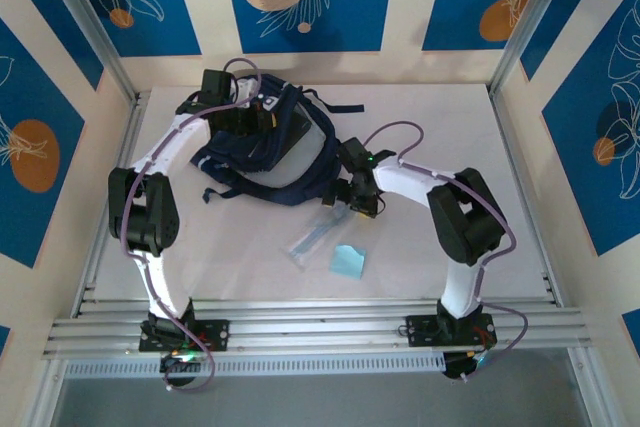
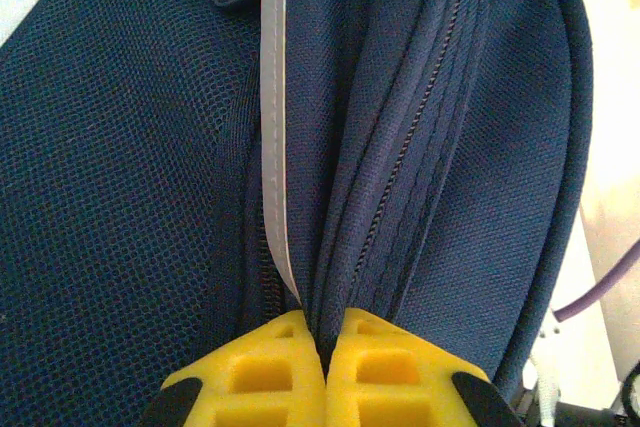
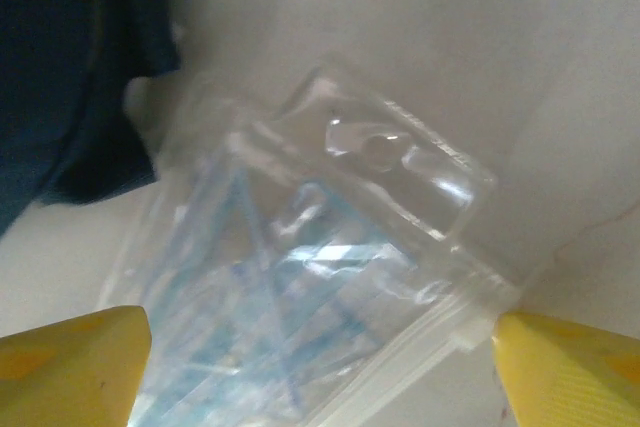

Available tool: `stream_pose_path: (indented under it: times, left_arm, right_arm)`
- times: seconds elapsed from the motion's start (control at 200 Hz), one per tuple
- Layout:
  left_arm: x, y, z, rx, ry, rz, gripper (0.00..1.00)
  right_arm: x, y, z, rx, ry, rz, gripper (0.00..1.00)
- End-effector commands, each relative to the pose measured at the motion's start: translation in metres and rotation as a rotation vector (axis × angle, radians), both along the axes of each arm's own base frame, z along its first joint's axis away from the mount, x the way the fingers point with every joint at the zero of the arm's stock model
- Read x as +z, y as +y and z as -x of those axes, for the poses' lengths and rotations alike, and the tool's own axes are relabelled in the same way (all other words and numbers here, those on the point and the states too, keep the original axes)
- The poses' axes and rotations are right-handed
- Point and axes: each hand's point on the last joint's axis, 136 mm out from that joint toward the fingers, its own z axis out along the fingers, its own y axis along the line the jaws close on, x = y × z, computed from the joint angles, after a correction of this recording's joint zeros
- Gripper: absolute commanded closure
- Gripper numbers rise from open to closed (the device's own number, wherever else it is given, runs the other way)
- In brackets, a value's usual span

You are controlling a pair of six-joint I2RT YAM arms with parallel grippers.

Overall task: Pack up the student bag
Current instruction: Pick up the loose stationery at the center of the table.

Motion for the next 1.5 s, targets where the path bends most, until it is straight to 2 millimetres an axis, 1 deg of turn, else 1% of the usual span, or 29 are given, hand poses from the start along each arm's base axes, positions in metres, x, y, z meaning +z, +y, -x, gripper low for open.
stream_pose_path:
  times: [0.0, 0.12, 0.195, 0.29, 0.34, 0.345, 0.36, 0.465, 0.51, 0.555, 0.645, 0.745, 0.81, 0.905, 1.06, 1.175, 1.225, 1.34, 1.495]
  left_arm:
    - [0.026, 0.009, -0.002, 0.024, -0.068, 0.016, 1.00]
    - [0.026, 0.010, -0.001, 0.024, -0.068, 0.014, 1.00]
    - [0.025, 0.010, -0.001, 0.025, -0.066, 0.013, 1.00]
    - [0.022, 0.010, 0.000, 0.025, -0.060, 0.014, 1.00]
    - [0.022, 0.010, 0.001, 0.025, -0.058, 0.013, 1.00]
    - [0.022, 0.010, 0.001, 0.024, -0.059, 0.013, 1.00]
    - [0.022, 0.010, 0.001, 0.026, -0.059, 0.014, 1.00]
    - [0.022, 0.011, 0.001, 0.027, -0.059, 0.013, 1.00]
    - [0.021, 0.011, 0.001, 0.028, -0.058, 0.013, 1.00]
    - [0.021, 0.012, 0.000, 0.030, -0.059, 0.013, 1.00]
    - [0.020, 0.012, -0.001, 0.031, -0.057, 0.014, 1.00]
    - [0.020, 0.013, -0.001, 0.033, -0.056, 0.015, 1.00]
    - [0.020, 0.014, -0.002, 0.037, -0.054, 0.015, 1.00]
    - [0.021, 0.016, -0.003, 0.041, -0.056, 0.016, 1.00]
    - [0.024, 0.015, -0.003, 0.039, -0.060, 0.024, 1.00]
    - [0.024, 0.014, -0.002, 0.035, -0.058, 0.030, 1.00]
    - [0.025, 0.013, -0.002, 0.032, -0.057, 0.032, 1.00]
    - [0.024, 0.012, -0.001, 0.028, -0.053, 0.038, 1.00]
    - [0.024, 0.010, -0.001, 0.022, -0.046, 0.061, 1.00]
  right_arm:
    - [-0.016, -0.009, 0.004, -0.011, 0.036, 0.053, 0.11]
    - [-0.027, -0.007, 0.012, -0.002, 0.058, 0.069, 0.15]
    - [-0.036, -0.009, 0.018, -0.002, 0.077, 0.093, 0.24]
    - [-0.043, -0.015, 0.021, -0.020, 0.089, 0.111, 0.42]
    - [-0.043, -0.016, 0.020, -0.026, 0.086, 0.103, 0.54]
    - [-0.043, -0.016, 0.020, -0.027, 0.086, 0.103, 0.57]
    - [-0.044, -0.017, 0.020, -0.030, 0.088, 0.105, 0.60]
    - [-0.042, -0.019, 0.017, -0.037, 0.076, 0.092, 0.81]
    - [-0.040, -0.020, 0.015, -0.039, 0.070, 0.082, 0.92]
    - [-0.038, -0.021, 0.014, -0.044, 0.066, 0.073, 1.00]
    - [-0.033, -0.022, 0.010, -0.051, 0.057, 0.053, 1.00]
    - [-0.021, -0.025, 0.005, -0.053, 0.025, 0.039, 1.00]
    - [-0.008, -0.028, 0.002, -0.054, 0.003, 0.025, 1.00]
    - [0.020, -0.028, -0.001, -0.042, -0.045, -0.043, 1.00]
    - [0.076, -0.027, -0.008, 0.000, -0.152, -0.163, 1.00]
    - [0.118, -0.025, -0.017, 0.016, -0.247, -0.249, 1.00]
    - [0.137, -0.021, -0.022, 0.023, -0.286, -0.304, 1.00]
    - [0.173, -0.008, -0.037, 0.039, -0.363, -0.417, 1.00]
    - [0.214, 0.016, -0.063, 0.058, -0.446, -0.557, 1.00]
